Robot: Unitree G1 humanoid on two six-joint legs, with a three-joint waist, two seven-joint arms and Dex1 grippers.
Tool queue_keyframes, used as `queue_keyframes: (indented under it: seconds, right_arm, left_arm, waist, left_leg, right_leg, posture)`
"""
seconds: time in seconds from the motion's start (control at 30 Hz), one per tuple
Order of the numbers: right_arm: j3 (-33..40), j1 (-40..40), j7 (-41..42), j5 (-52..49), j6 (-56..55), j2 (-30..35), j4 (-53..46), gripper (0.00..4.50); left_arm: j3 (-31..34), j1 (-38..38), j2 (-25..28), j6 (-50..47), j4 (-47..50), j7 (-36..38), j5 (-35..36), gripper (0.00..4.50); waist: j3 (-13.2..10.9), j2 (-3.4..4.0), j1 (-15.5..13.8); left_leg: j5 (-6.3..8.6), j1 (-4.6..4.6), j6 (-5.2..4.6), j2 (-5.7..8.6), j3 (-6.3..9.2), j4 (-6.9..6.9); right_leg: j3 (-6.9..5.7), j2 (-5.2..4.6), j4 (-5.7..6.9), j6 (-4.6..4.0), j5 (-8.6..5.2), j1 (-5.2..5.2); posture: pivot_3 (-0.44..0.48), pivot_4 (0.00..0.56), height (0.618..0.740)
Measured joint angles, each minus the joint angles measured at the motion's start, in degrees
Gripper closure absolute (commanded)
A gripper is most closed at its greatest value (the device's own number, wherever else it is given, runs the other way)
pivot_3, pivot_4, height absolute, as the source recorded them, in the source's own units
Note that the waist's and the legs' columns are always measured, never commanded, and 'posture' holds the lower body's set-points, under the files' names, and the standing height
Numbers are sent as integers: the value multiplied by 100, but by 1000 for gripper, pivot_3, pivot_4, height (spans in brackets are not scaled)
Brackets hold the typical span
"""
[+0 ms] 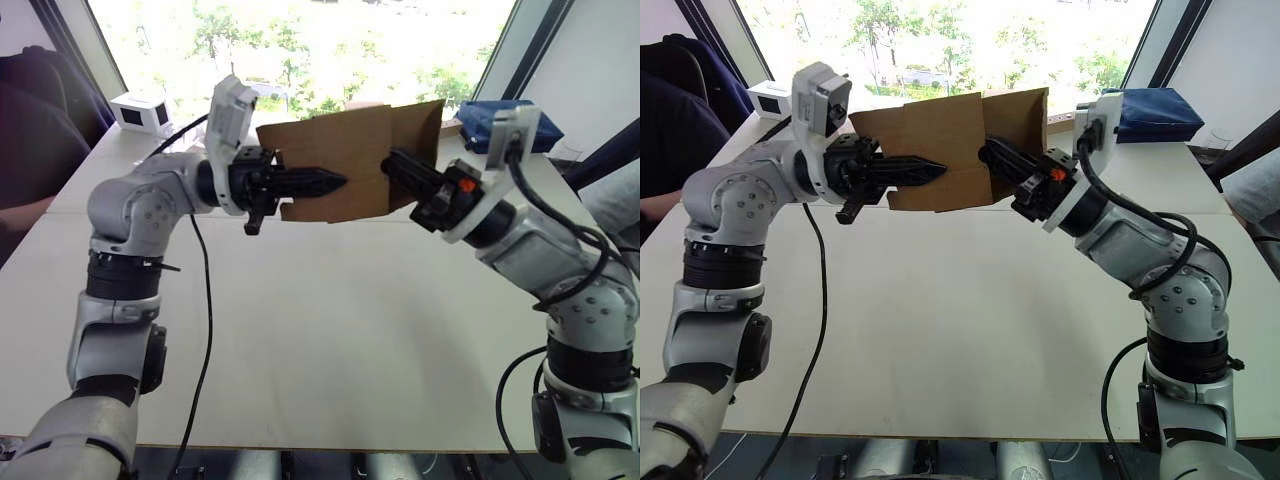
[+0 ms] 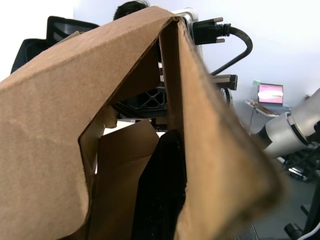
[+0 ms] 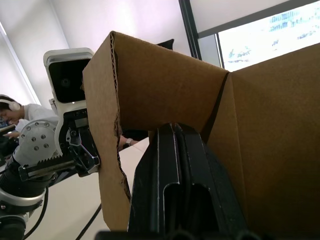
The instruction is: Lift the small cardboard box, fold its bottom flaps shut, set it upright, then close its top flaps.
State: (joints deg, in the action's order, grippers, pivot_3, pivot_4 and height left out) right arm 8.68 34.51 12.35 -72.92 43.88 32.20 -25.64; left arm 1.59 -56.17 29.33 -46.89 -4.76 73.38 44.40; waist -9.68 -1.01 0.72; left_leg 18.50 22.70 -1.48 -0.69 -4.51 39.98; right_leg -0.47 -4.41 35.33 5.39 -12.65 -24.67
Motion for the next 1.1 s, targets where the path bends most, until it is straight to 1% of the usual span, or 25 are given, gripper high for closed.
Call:
queue_keyframes:
  seconds: [0.2,0.33,0.43,0.6,0.73,0.8,0.83,0.9,1.1]
  right_arm:
    - [24,-27,31,-44,79,2,-7,4469]
    - [110,-108,42,-94,138,70,-23,4469]
    - [212,-242,94,-218,220,305,-149,4469]
    - [507,-384,151,-408,319,683,-271,4469]
    - [1011,-833,205,-878,469,1185,-334,4469]
    - [1280,-1456,393,-1031,668,1579,-444,4469]
    - [1295,-1670,452,-1052,747,1640,-462,4469]
    - [1254,-1910,488,-987,791,1627,-510,4469]
    - [873,-1853,426,-395,540,1319,-613,4469]
  left_arm:
    - [-15,0,-3,136,-41,-74,-84,4500]
    - [-95,-1,-15,469,-262,-97,-394,4500]
    - [-101,-1,-32,651,-467,-118,-573,4500]
    - [-131,-2,-58,749,-555,-62,-651,4500]
    - [-137,-25,-51,771,-596,6,-680,4500]
    - [-133,-52,-14,789,-644,47,-698,4500]
    - [-124,-54,16,795,-659,65,-716,4500]
    - [-127,-85,9,807,-686,113,-741,4500]
    - [-122,-224,-11,824,-685,148,-743,4500]
  waist:
    - [0,0,-4]
    - [0,0,-6]
    - [0,0,-8]
    - [0,0,-12]
    - [0,0,-26]
    - [0,-1,-34]
    - [0,-2,-27]
    - [-1,1,8]
    - [-2,2,-8]
  left_leg:
    - [0,1,0,1,0,0]
    - [0,0,0,1,0,0]
    - [0,2,0,1,-1,0]
    - [0,3,-1,1,0,0]
    - [1,5,-1,2,0,0]
    - [2,6,-3,2,4,-2]
    - [2,6,-3,1,3,-1]
    - [2,2,-3,2,-6,0]
    - [1,-3,-2,-3,-2,-1]
  right_leg:
    - [0,-1,-1,0,0,0]
    - [-1,0,0,0,0,0]
    - [-1,-1,-2,0,0,0]
    - [-1,-2,-5,0,0,0]
    - [-1,-3,-7,0,0,0]
    - [-3,-2,-12,0,0,2]
    - [-2,-3,-12,0,0,2]
    - [3,-2,-10,0,0,2]
    - [4,8,-6,0,-1,2]
  posture:
    - [0,150,740]
    - [0,150,740]
    - [0,150,740]
    - [0,150,740]
    - [0,150,740]
    - [0,150,740]
    - [0,150,740]
    - [0,150,740]
    - [0,150,740]
